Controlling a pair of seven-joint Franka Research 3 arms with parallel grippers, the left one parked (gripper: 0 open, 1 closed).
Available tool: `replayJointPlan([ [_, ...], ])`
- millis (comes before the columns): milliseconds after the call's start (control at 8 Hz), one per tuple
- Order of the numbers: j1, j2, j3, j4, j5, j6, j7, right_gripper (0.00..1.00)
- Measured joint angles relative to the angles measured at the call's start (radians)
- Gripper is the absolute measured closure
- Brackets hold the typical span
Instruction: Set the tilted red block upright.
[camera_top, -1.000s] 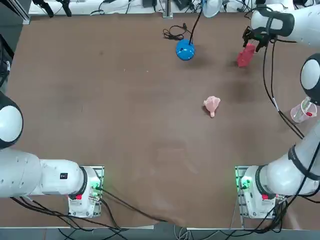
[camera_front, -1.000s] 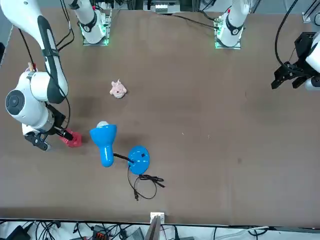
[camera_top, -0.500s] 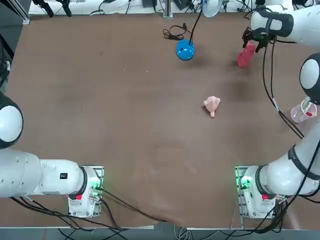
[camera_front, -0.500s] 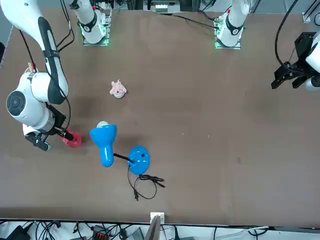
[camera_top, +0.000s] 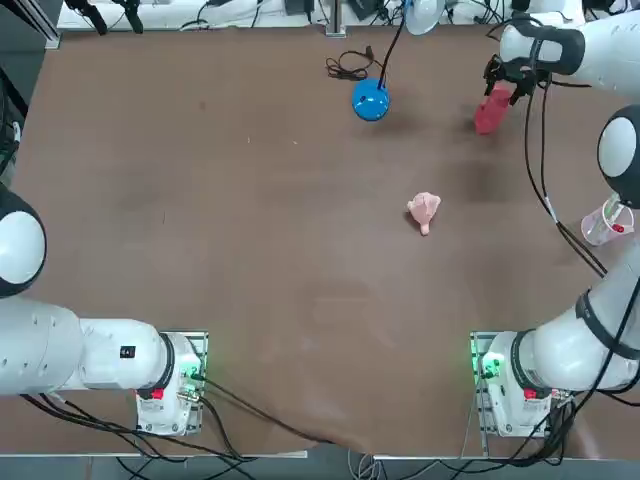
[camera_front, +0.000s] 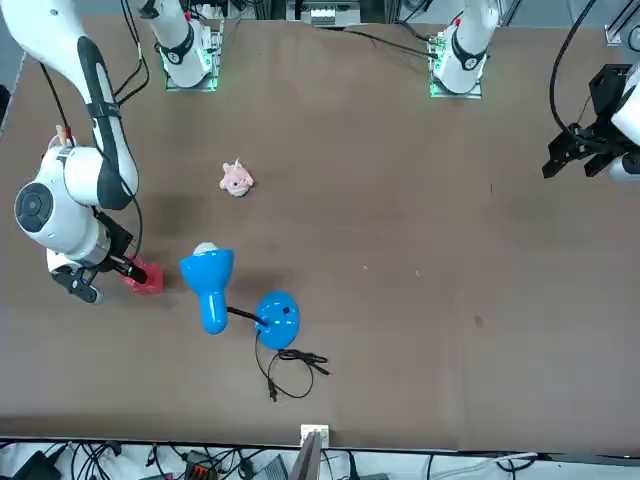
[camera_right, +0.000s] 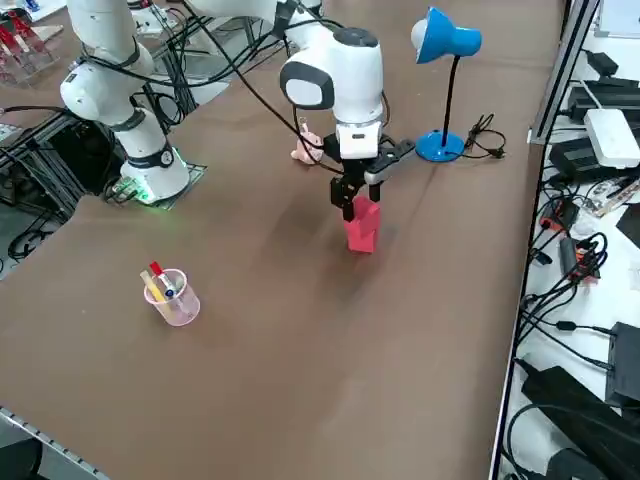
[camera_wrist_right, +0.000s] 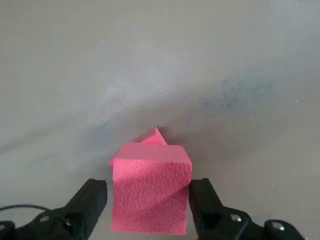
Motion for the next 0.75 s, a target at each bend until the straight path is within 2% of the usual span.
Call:
replayJointPlan([
  [625,0.0,0.02,0.0,-0.001,0.0,0.001,0.004,0.0],
  [750,0.0,0.027,0.0,-0.001,0.0,0.001,0.004,0.03],
])
